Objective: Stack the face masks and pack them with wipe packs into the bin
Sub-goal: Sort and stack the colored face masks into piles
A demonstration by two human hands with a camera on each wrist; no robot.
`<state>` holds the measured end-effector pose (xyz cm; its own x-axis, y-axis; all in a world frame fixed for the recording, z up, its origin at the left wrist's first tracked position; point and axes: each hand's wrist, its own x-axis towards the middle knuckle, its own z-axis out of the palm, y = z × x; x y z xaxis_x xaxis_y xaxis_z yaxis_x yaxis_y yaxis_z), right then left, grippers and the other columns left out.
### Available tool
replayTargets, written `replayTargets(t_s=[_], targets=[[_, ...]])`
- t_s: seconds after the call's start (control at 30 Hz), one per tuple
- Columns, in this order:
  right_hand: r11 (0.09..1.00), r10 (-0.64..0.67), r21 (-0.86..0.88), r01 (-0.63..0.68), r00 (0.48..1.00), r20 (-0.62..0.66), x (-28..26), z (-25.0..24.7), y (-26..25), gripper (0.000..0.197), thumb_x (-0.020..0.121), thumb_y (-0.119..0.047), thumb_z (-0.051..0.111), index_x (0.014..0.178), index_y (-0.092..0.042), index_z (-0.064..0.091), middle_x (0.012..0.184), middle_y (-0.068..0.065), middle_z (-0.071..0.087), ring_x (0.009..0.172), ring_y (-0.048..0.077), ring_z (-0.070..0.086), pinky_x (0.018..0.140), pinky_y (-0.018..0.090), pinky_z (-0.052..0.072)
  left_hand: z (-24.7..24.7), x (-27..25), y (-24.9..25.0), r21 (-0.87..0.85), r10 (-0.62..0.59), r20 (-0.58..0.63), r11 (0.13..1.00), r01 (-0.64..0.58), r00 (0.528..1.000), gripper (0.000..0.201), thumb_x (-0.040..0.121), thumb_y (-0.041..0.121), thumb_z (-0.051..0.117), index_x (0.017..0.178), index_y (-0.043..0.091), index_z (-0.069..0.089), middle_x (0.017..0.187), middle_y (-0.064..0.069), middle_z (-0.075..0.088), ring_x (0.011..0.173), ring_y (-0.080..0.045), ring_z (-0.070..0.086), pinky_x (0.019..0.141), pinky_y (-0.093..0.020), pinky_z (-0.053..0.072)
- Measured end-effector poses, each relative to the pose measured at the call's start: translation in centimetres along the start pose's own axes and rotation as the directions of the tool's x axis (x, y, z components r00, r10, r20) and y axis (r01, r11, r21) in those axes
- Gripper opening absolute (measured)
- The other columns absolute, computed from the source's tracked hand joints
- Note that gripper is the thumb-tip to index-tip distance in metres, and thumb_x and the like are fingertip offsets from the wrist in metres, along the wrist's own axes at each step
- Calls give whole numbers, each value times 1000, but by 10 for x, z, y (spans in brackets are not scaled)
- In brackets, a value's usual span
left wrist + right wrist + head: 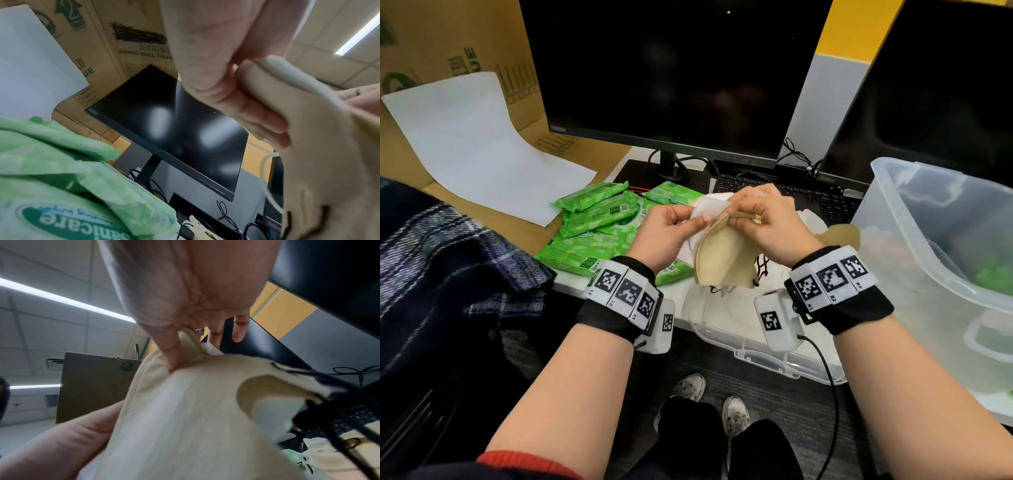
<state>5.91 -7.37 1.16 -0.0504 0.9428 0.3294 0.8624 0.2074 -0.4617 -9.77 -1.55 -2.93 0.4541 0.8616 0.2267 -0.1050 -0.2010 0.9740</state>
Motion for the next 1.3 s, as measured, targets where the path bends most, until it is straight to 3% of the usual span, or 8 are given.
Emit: replayTargets(t_s=[0.27,0.57,0.7,0.8,0.87,1.0,1.17,1.3], targets=[[949,128,293,-111,991,-38,2,-2,14,15,88,-4,54,91,-7,69,85,-9,57,94,19,54,94,41,41,-4,1,-5,58,-127,-38,990,129,991,14,76,-3,69,83,9,68,82,0,69,65,-7,64,73,-28,54],[875,154,478,-73,979,-132,-2,-5,7,29,76,-21,44,61,-38,63,112,-17,62,110,21,47,92,41,41,-8,4,-4,50,-69,-189,996,80,980,21,82,-5,61,101,5,66,94,-2,67,68,-1,63,69,-15,53],[936,154,301,-182,981,117,3,10,3,30,74,-35,42,70,-57,62,115,5,62,106,15,45,91,33,39,-4,3,0,95,-42,-171,994,59,984,21,84,-3,61,100,9,65,99,-3,65,84,-10,62,86,-23,49],[946,301,77,-315,942,149,1,12,11,31,90,-22,39,99,-25,68,112,11,61,110,28,51,95,39,39,-8,3,1,93,-48,-182,993,65,982,23,85,-5,58,99,13,63,98,-3,64,76,-8,61,73,-16,51],[905,424,-13,-424,904,49,-3,6,17,30,94,-10,34,106,-4,62,111,15,60,109,32,52,91,36,40,-12,4,0,95,-58,-201,992,78,978,26,85,-6,58,100,15,62,101,-3,63,82,-13,62,75,-21,52],[793,598,66,-606,751,-282,-1,-9,19,30,94,-15,38,113,-13,61,115,13,61,112,34,52,103,45,36,-14,2,-4,77,-38,-204,996,55,978,42,83,-7,59,111,23,56,109,-4,64,90,-16,63,75,-27,55],[866,488,172,-469,721,-492,6,-20,14,24,89,-14,49,104,-13,68,104,8,68,103,25,57,82,21,38,-14,5,-7,190,-19,-207,980,59,978,37,78,2,63,80,39,61,106,-6,65,100,-32,61,85,-46,51],[896,430,219,-386,631,-646,6,-22,16,14,90,-13,53,97,-5,62,101,11,65,88,17,50,73,17,30,-12,4,-7,262,-77,-239,955,141,968,25,85,2,58,81,23,71,99,-5,69,103,-20,61,89,-26,45]])
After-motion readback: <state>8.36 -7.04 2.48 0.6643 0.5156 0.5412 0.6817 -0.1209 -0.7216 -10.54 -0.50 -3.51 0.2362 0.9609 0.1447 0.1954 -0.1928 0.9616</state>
